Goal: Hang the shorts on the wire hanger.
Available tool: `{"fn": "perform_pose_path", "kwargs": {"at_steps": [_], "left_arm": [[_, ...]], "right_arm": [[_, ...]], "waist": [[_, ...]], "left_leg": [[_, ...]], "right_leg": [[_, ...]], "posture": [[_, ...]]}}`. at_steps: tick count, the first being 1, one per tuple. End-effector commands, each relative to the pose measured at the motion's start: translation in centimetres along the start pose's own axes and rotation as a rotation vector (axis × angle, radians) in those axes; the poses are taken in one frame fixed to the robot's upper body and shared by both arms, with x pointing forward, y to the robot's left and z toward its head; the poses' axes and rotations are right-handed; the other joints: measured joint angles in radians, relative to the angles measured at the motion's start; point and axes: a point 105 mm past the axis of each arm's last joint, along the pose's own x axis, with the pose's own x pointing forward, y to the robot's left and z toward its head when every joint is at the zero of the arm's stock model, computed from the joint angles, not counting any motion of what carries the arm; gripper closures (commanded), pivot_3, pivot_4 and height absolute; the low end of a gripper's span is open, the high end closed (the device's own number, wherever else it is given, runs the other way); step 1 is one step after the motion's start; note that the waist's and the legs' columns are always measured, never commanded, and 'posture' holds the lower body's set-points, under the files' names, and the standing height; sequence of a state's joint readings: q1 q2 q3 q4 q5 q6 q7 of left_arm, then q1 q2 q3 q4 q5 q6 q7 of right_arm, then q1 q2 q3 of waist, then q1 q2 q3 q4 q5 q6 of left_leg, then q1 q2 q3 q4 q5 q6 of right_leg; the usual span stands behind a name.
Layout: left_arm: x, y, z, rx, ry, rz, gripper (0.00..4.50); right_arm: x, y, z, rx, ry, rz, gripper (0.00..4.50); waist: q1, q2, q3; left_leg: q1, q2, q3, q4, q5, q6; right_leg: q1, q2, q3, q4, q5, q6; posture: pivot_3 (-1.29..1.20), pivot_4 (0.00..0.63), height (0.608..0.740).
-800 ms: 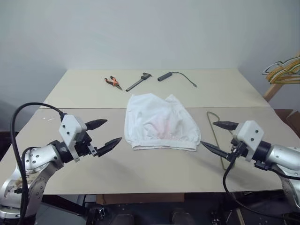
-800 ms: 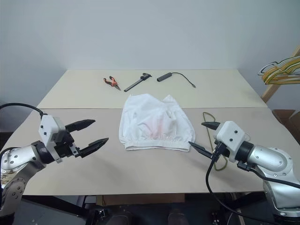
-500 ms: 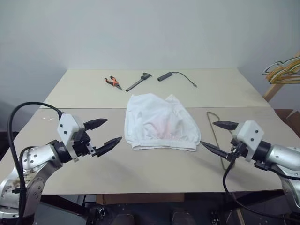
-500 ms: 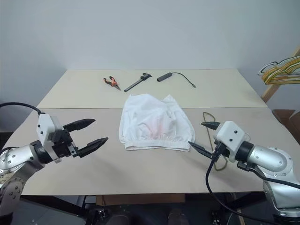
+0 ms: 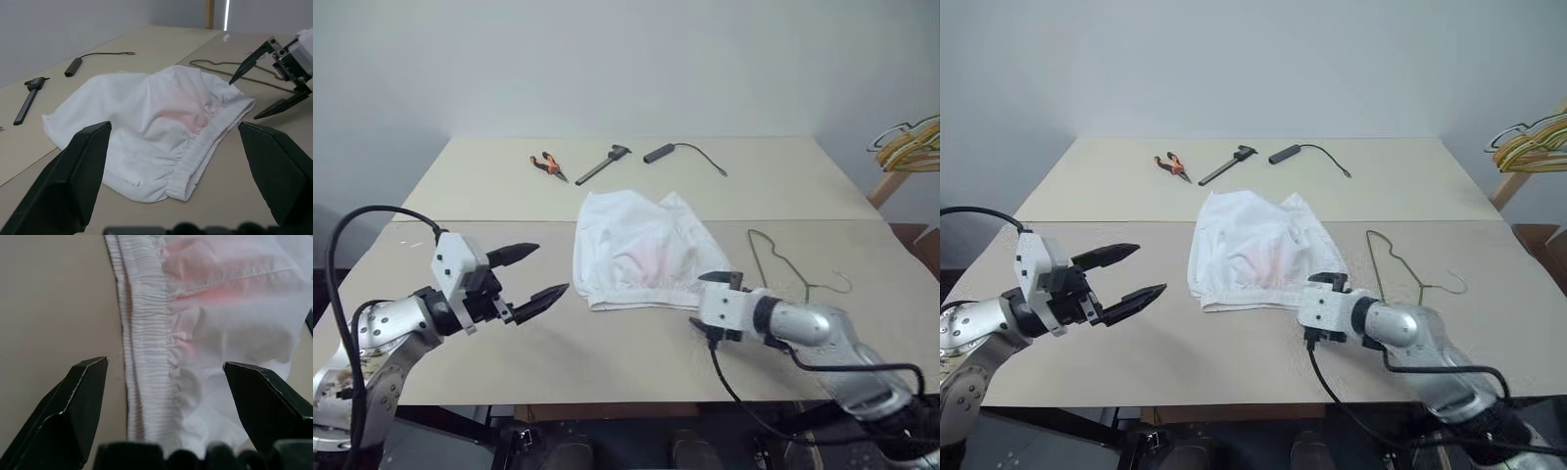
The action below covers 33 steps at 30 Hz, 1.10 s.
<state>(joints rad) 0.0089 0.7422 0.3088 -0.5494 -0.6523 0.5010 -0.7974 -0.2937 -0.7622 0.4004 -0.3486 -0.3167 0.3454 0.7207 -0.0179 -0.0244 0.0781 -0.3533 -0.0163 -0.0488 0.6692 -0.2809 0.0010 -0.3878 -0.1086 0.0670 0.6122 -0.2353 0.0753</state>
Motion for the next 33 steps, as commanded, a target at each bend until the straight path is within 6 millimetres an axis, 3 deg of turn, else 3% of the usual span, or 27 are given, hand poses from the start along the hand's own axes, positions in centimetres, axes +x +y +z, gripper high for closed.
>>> {"fn": "perform_pose_path", "kwargs": {"at_steps": [1,12,19,22,25,31,33], "left_arm": [[0.2,-0.1,1.1,0.039,-0.035,-0.001,0.00],[-0.2,-0.2,1.1,0.049,-0.036,0.030,0.00],[0.0,-0.2,0.9,0.047,-0.037,0.021,0.00],[0.3,-0.3,0.9,0.047,-0.041,0.009,0.00],[0.3,-0.3,0.9,0.050,-0.042,0.010,0.00],[0.0,-0.3,1.0,0.054,-0.038,0.012,0.00],[0.0,-0.2,1.0,0.054,-0.037,0.012,0.00]], "right_arm": [[1.6,-0.7,-1.9,-0.114,0.135,0.002,0.72],[1.0,-2.1,-3.8,-0.293,0.125,0.065,4.48],[-1.5,-8.0,-8.2,-0.560,0.157,-0.025,4.48],[-2.2,-7.7,-9.8,-0.569,0.185,0.036,3.78],[-2.7,-6.7,-9.4,-0.515,0.144,0.091,2.74],[-4.0,-4.0,-3.7,-0.184,-0.059,0.107,0.71],[-2.9,-2.6,-0.8,-0.058,-0.090,0.080,0.02]], "waist": [[0.000,0.000,0.000],[0.004,0.000,0.000],[-0.002,0.002,0.003],[-0.008,0.002,0.003],[-0.013,0.002,0.003],[-0.016,0.003,0.004],[-0.019,0.002,0.004]], "left_leg": [[0.000,0.000,0.000,0.000,0.000,0.000],[0.000,0.000,-0.001,0.000,0.000,0.000],[0.000,0.000,0.000,0.000,0.000,0.000],[0.000,0.000,0.000,-0.001,0.000,0.000],[0.000,0.000,0.000,-0.001,0.000,0.000],[0.000,0.000,-0.001,-0.001,0.000,0.000],[0.001,0.000,-0.001,-0.001,0.000,0.000]], "right_leg": [[0.000,0.000,0.000,0.000,0.000,0.000],[0.000,0.000,-0.001,0.000,0.000,0.000],[0.000,0.000,-0.001,0.000,0.000,0.000],[0.000,0.000,-0.001,0.000,0.000,-0.001],[0.000,0.000,-0.001,-0.001,0.000,-0.001],[0.000,0.000,0.000,0.001,0.000,-0.001],[0.000,0.000,0.000,0.002,0.000,-0.001]], "posture": [[0.00,0.066,0.740],[0.02,0.066,0.740],[0.00,0.067,0.740],[0.00,0.066,0.740],[0.00,0.068,0.740],[0.00,0.073,0.740],[0.00,0.074,0.740]]}}
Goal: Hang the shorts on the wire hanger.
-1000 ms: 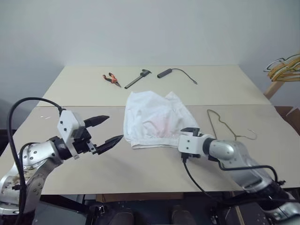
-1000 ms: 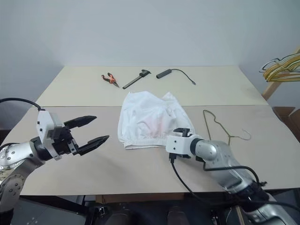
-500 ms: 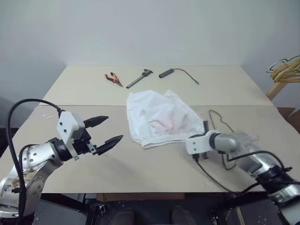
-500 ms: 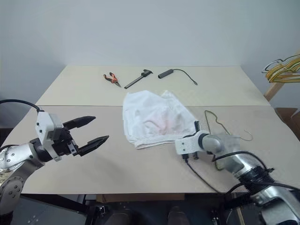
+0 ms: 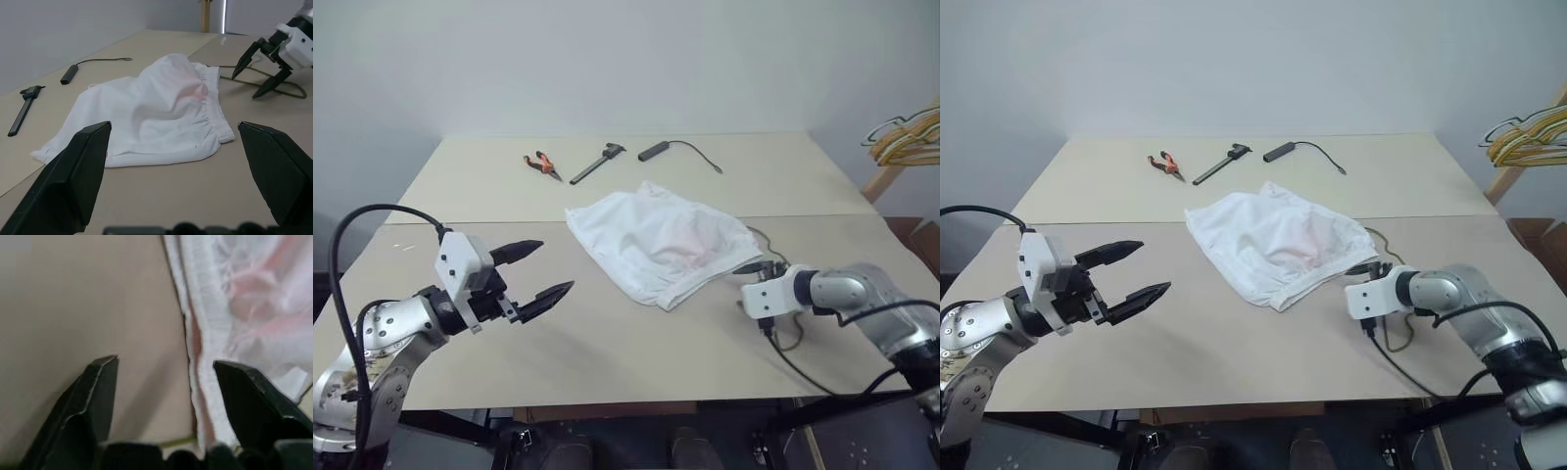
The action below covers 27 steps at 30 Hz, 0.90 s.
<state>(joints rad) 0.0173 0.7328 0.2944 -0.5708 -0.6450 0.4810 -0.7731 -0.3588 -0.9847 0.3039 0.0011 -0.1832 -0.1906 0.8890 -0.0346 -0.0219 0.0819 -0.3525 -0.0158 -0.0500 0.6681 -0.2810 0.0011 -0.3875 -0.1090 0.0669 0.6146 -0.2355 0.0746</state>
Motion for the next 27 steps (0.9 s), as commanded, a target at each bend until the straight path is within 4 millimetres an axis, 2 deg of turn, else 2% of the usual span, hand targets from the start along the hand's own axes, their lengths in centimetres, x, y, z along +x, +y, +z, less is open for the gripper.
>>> {"fn": "perform_pose_path", "kwargs": {"at_steps": [1,5,7,11,12,15,25,27], "left_arm": [[-0.2,0.2,0.8,0.038,-0.021,0.005,0.00],[-0.1,0.3,0.9,0.043,-0.020,-0.004,0.00],[0.1,0.4,0.9,0.045,-0.020,-0.007,0.00],[0.2,0.4,0.9,0.043,-0.022,-0.014,0.00],[0.3,0.4,0.9,0.045,-0.023,-0.017,0.00],[0.4,0.3,1.0,0.049,-0.027,-0.019,0.00],[0.6,0.3,0.6,0.072,-0.011,-0.010,0.00],[0.8,0.6,0.0,0.106,0.024,-0.001,0.00]], "right_arm": [[0.8,-1.3,5.4,0.185,-0.070,-0.109,0.02],[3.6,-0.6,8.5,0.293,0.043,-0.151,0.02],[4.8,-0.4,9.3,0.329,0.097,-0.159,0.02],[6.7,-0.5,9.7,0.338,0.206,-0.177,0.02],[7.2,-0.6,9.1,0.308,0.262,-0.202,0.19],[8.1,-1.0,8.3,0.250,0.342,-0.235,0.87],[7.6,-2.2,8.8,0.108,0.330,-0.273,4.41],[6.9,-2.3,8.4,0.054,0.308,-0.268,4.46]], "waist": [[-0.006,-0.001,0.000],[-0.002,0.000,0.000],[0.004,0.000,0.000],[0.011,0.000,0.000],[0.013,0.000,0.000],[0.013,0.000,0.000],[0.009,0.000,0.000],[0.009,0.000,0.000]], "left_leg": [[0.000,0.000,0.000,0.000,0.000,0.000],[0.000,0.002,-0.001,0.000,0.000,0.000],[0.000,0.002,-0.001,0.000,0.000,0.000],[-0.001,0.001,-0.001,0.000,0.000,-0.001],[-0.001,0.001,-0.001,0.000,0.001,-0.001],[-0.001,0.001,-0.001,0.000,0.001,-0.002],[-0.001,0.001,-0.001,-0.001,0.002,-0.003],[-0.001,0.001,-0.001,-0.001,0.002,-0.003]], "right_leg": [[0.000,0.000,0.000,0.000,0.000,0.000],[-0.001,0.003,0.000,0.001,0.001,-0.002],[-0.001,0.003,0.000,0.000,0.001,-0.002],[-0.002,0.002,-0.001,-0.001,0.001,-0.001],[-0.002,0.002,-0.001,-0.001,0.001,-0.001],[-0.003,0.002,-0.001,-0.001,0.001,-0.001],[-0.003,0.002,-0.002,-0.001,0.001,-0.001],[-0.002,0.002,-0.002,-0.001,0.001,-0.001]], "posture": [[0.00,0.074,0.740],[-0.01,0.074,0.740],[-0.01,0.074,0.740],[-0.01,0.071,0.740],[-0.01,0.069,0.740],[-0.01,0.070,0.740],[0.00,0.068,0.740],[-0.01,0.066,0.740]]}}
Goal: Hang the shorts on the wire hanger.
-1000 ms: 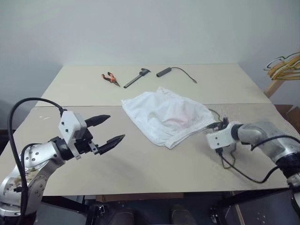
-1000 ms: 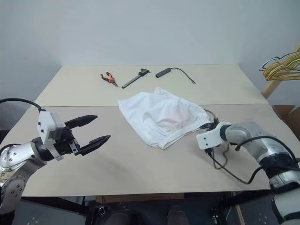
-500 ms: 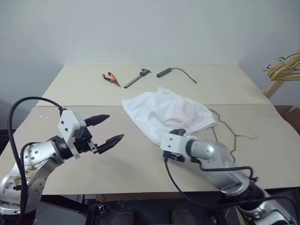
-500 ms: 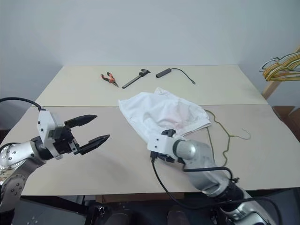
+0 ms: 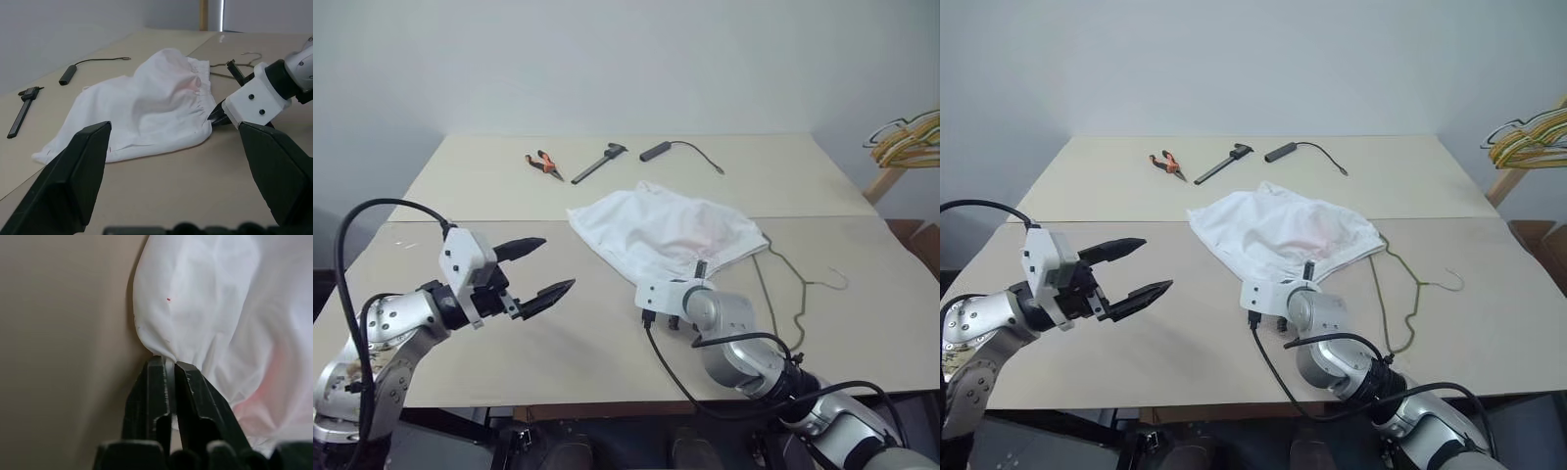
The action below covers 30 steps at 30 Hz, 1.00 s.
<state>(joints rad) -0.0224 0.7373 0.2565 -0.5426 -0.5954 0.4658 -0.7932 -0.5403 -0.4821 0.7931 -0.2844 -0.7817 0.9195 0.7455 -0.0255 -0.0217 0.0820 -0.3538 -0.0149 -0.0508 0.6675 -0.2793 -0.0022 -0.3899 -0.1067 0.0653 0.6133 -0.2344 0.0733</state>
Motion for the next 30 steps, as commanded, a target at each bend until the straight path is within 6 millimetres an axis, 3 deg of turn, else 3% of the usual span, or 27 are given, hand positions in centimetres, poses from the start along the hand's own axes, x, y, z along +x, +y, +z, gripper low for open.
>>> {"fn": "perform_pose_path", "kwargs": {"at_steps": [1,4,8,15,20,23,27,30], "left_arm": [[0.2,0.5,-0.3,0.085,0.028,0.018,0.00],[0.2,0.9,-1.3,0.126,0.077,0.008,0.00],[0.1,2.2,-3.6,0.293,0.203,-0.030,0.00],[1.3,4.7,-8.9,0.630,0.414,-0.163,0.00],[4.7,5.9,-11.5,0.807,0.470,-0.207,0.00],[6.9,6.9,-12.0,0.851,0.465,-0.182,0.00],[9.0,6.9,-12.8,0.863,0.458,-0.201,0.93],[9.7,7.0,-12.8,0.873,0.441,-0.183,1.93]], "right_arm": [[-1.5,-1.9,-0.3,-0.119,-0.076,-0.059,4.46],[-3.8,-1.4,-0.8,-0.233,-0.227,0.022,4.46],[-8.8,-1.0,-1.6,-0.381,-0.471,0.154,4.46],[-10.4,-2.2,-4.0,-0.379,-0.498,0.134,4.46],[-10.8,-2.5,-4.5,-0.366,-0.491,0.126,4.46],[-10.9,-2.8,-4.5,-0.337,-0.493,0.107,4.46],[-11.1,-3.2,-4.3,-0.319,-0.489,0.082,4.50],[-11.2,-3.4,-4.4,-0.305,-0.486,0.069,4.50]], "waist": [[0.001,0.000,0.000],[0.011,0.000,0.000],[0.005,0.000,0.003],[-0.022,-0.001,0.003],[-0.019,-0.001,0.002],[-0.013,-0.002,0.000],[-0.023,-0.002,-0.004],[-0.030,-0.002,-0.005]], "left_leg": [[0.000,0.000,0.000,0.000,0.000,0.000],[0.000,-0.001,0.000,0.000,0.000,0.000],[-0.001,-0.001,0.001,0.000,0.000,0.001],[0.001,0.000,0.001,-0.001,0.000,0.001],[-0.001,0.000,0.001,0.000,0.000,0.001],[-0.001,0.000,0.001,0.002,-0.001,0.001],[-0.001,-0.001,0.001,0.003,-0.001,0.001],[-0.001,-0.001,0.001,0.003,-0.001,0.001]], "right_leg": [[0.000,0.000,0.000,0.000,0.000,0.000],[0.001,-0.001,-0.001,-0.001,0.000,0.001],[0.001,-0.001,-0.001,-0.002,-0.001,0.002],[0.002,0.000,-0.001,-0.001,-0.001,0.001],[0.001,-0.001,-0.001,-0.001,-0.001,0.001],[0.002,-0.001,-0.002,-0.001,0.000,0.002],[0.003,-0.001,-0.002,-0.001,0.000,0.002],[0.003,-0.001,-0.002,0.000,0.000,0.002]], "posture": [[-0.01,0.066,0.740],[-0.03,0.067,0.740],[-0.06,0.065,0.740],[-0.10,0.056,0.740],[-0.13,0.045,0.740],[-0.15,0.040,0.740],[-0.17,0.037,0.740],[-0.17,0.036,0.740]]}}
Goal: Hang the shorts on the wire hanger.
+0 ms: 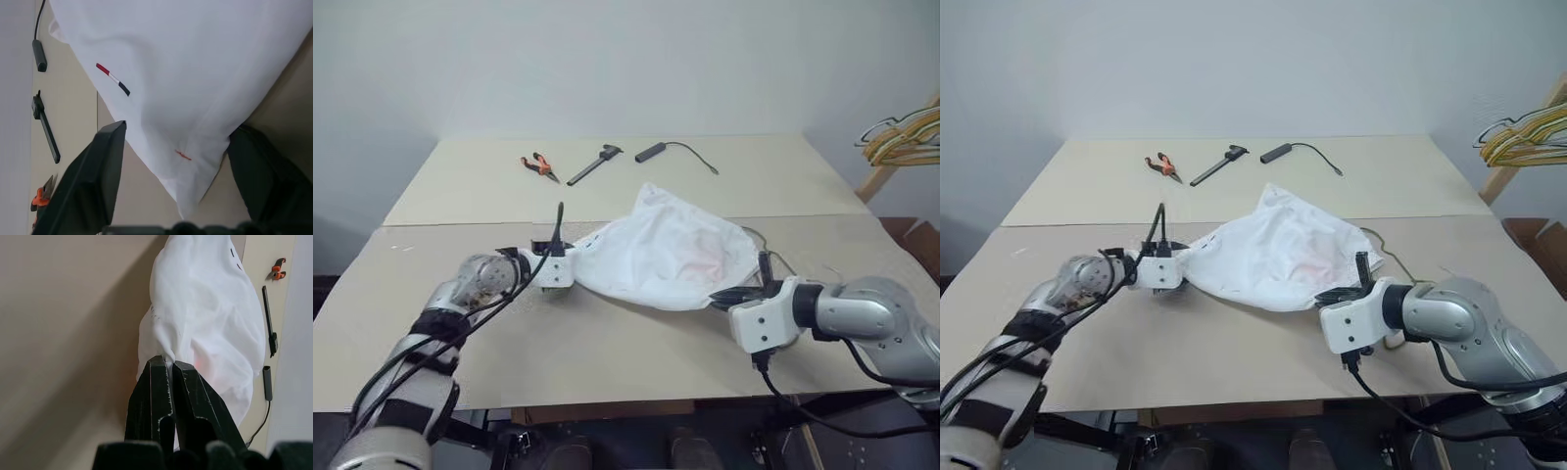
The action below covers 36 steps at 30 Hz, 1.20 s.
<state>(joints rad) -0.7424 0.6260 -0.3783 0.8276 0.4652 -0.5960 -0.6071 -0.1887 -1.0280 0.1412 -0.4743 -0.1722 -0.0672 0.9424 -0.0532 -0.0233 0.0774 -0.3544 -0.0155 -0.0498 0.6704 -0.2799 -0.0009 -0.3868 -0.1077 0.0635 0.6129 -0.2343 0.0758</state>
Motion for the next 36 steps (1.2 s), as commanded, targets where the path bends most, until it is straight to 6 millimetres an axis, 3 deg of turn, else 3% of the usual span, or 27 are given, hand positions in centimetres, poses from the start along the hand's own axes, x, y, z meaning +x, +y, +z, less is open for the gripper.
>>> {"fn": "perform_pose_path", "kwargs": {"at_steps": [1,5,8,13,16,18,20,22,25,26,28,31,34,36], "left_arm": [[0.7,-0.2,-0.4,-0.001,0.009,0.016,2.24],[1.0,0.8,-0.3,-0.007,0.005,0.069,3.57],[-0.5,2.0,-1.3,0.003,0.026,0.093,4.48],[-4.5,1.9,-3.0,0.038,0.039,-0.018,4.48],[-8.5,0.2,-3.6,0.069,0.045,-0.189,4.48],[-12.3,-1.5,-3.7,0.064,0.071,-0.312,4.48],[-15.9,-3.5,-3.1,0.021,0.091,-0.432,4.48],[-18.1,-4.8,-2.0,-0.026,0.092,-0.512,4.48],[-18.6,-4.4,0.1,-0.096,0.057,-0.450,4.48],[-18.1,-3.5,0.2,-0.105,0.061,-0.380,4.48],[-16.2,0.6,0.1,-0.093,0.066,-0.113,4.48],[-14.1,10.0,-0.8,-0.127,0.108,0.343,4.48],[-14.6,20.5,-1.3,-0.132,0.213,0.810,4.48],[-17.5,27.0,0.0,-0.123,0.262,1.170,4.48]], "right_arm": [[-0.9,-1.5,0.5,-0.010,-0.004,-0.070,4.50],[-1.0,-1.8,0.3,0.001,-0.005,-0.089,4.50],[-0.8,-2.0,0.0,0.007,-0.012,-0.100,4.50],[0.2,-2.1,-1.0,-0.013,-0.049,-0.131,4.50],[0.7,-1.7,-2.0,-0.062,-0.063,-0.105,4.50],[1.0,-1.6,-2.7,-0.091,-0.073,-0.090,4.50],[1.3,-1.6,-3.1,-0.112,-0.106,-0.084,4.50],[1.4,-1.7,-3.4,-0.120,-0.133,-0.074,4.50],[1.8,-3.5,-4.2,-0.090,-0.140,-0.109,4.50],[2.0,-4.6,-4.3,-0.067,-0.141,-0.146,4.50],[2.4,-9.5,-5.3,-0.031,-0.078,-0.330,4.50],[1.5,-18.3,-7.6,-0.035,0.130,-0.694,4.50],[-2.6,-26.1,-8.5,-0.022,0.312,-1.154,4.50],[-6.7,-29.5,-7.4,0.000,0.325,-1.480,4.50]], "waist": [[-0.005,0.000,0.000],[-0.013,0.000,-0.001],[-0.017,-0.001,-0.001],[-0.030,-0.001,0.000],[-0.042,-0.001,0.000],[-0.044,0.000,0.000],[-0.054,0.001,0.002],[-0.046,-0.001,0.003],[-0.027,-0.002,0.010],[-0.011,-0.001,0.011],[0.013,0.002,0.012],[0.039,0.004,0.011],[0.041,-0.004,0.007],[0.033,-0.009,0.003]], "left_leg": [[0.000,0.000,0.000,0.000,0.000,0.000],[-0.001,0.000,0.000,0.001,0.000,0.000],[-0.001,0.000,0.000,0.001,0.000,0.000],[-0.001,0.000,0.000,0.001,0.000,0.000],[-0.001,0.000,0.000,-0.001,0.000,0.000],[-0.001,0.001,0.000,-0.001,0.000,0.001],[-0.001,0.002,0.001,-0.002,-0.001,0.001],[-0.001,0.004,0.000,-0.002,-0.001,0.002],[0.001,0.004,0.002,-0.001,-0.001,0.002],[0.003,0.003,0.004,-0.001,-0.001,0.002],[0.009,0.003,0.006,0.000,-0.001,0.002],[0.012,0.002,0.004,0.000,0.001,0.003],[0.002,0.001,-0.004,-0.002,0.011,-0.014],[-0.015,0.001,-0.006,-0.004,0.020,-0.030]], "right_leg": [[0.000,0.000,0.000,0.000,0.000,0.000],[0.000,0.000,0.000,0.000,0.000,0.000],[0.000,0.000,0.000,0.000,0.000,0.000],[-0.002,0.000,0.001,0.001,0.000,0.000],[-0.003,0.000,0.001,0.002,0.000,0.000],[-0.003,0.000,0.002,0.002,0.000,0.001],[-0.005,0.000,0.004,0.003,0.000,0.001],[-0.007,0.000,0.006,0.011,-0.001,0.000],[-0.006,0.000,0.006,0.011,-0.001,0.000],[-0.003,0.000,0.005,0.010,-0.002,0.000],[0.001,0.000,0.005,0.011,-0.002,-0.001],[0.001,0.002,0.004,0.014,-0.001,-0.003],[-0.009,0.003,-0.002,0.016,0.001,-0.006],[-0.029,0.002,-0.003,0.027,0.003,-0.008]], "posture": [[-0.17,0.035,0.740],[-0.17,0.035,0.740],[-0.14,0.036,0.740],[-0.09,0.040,0.740],[-0.07,0.045,0.740],[-0.03,0.053,0.740],[-0.02,0.058,0.740],[0.01,0.063,0.740],[0.03,0.064,0.740],[0.04,0.062,0.740],[0.04,0.058,0.740],[0.03,0.045,0.740],[0.02,0.034,0.740],[0.02,0.024,0.740]]}}
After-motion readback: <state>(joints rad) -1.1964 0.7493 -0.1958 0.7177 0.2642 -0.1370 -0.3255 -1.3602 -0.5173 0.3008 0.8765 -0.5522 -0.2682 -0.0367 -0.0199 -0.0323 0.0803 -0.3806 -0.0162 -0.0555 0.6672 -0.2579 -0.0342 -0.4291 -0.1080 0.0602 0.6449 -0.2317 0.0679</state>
